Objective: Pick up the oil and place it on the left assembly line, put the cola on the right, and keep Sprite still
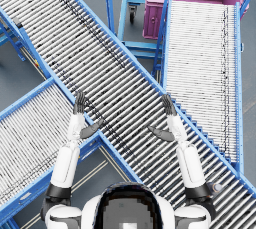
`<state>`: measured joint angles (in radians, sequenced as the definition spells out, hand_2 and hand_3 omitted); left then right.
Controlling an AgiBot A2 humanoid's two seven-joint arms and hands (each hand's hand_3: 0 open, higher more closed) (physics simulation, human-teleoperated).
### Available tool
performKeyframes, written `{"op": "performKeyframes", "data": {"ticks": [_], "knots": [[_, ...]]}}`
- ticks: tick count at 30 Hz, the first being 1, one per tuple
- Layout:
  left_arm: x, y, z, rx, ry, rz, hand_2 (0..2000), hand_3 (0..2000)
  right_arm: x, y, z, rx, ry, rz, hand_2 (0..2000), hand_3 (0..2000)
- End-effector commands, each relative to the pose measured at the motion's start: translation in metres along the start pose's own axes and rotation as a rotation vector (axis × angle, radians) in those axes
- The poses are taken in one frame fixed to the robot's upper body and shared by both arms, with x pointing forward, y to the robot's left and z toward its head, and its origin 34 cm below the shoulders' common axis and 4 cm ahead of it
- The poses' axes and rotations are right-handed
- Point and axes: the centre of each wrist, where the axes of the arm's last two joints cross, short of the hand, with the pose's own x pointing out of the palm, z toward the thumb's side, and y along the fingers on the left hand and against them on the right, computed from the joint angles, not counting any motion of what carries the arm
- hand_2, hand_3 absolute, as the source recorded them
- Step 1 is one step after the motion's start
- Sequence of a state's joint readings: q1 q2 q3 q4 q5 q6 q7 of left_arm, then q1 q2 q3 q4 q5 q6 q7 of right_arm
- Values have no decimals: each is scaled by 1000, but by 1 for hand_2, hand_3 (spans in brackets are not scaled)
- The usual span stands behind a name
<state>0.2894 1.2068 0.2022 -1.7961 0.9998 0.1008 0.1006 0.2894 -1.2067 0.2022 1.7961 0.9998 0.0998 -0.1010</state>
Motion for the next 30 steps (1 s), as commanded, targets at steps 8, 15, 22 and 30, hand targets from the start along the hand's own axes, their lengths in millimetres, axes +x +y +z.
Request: {"op": "performKeyframes", "data": {"ticks": [8, 15, 22, 30], "knots": [[0, 0, 0, 0, 0, 0, 0, 0, 0, 0, 0, 0, 0, 0, 0, 0], [0, 0, 0, 0, 0, 0, 0, 0, 0, 0, 0, 0, 0, 0, 0, 0], [0, 0, 0, 0, 0, 0, 0, 0, 0, 0, 0, 0, 0, 0, 0, 0], [0, 0, 0, 0, 0, 0, 0, 0, 0, 0, 0, 0, 0, 0, 0, 0]]}}
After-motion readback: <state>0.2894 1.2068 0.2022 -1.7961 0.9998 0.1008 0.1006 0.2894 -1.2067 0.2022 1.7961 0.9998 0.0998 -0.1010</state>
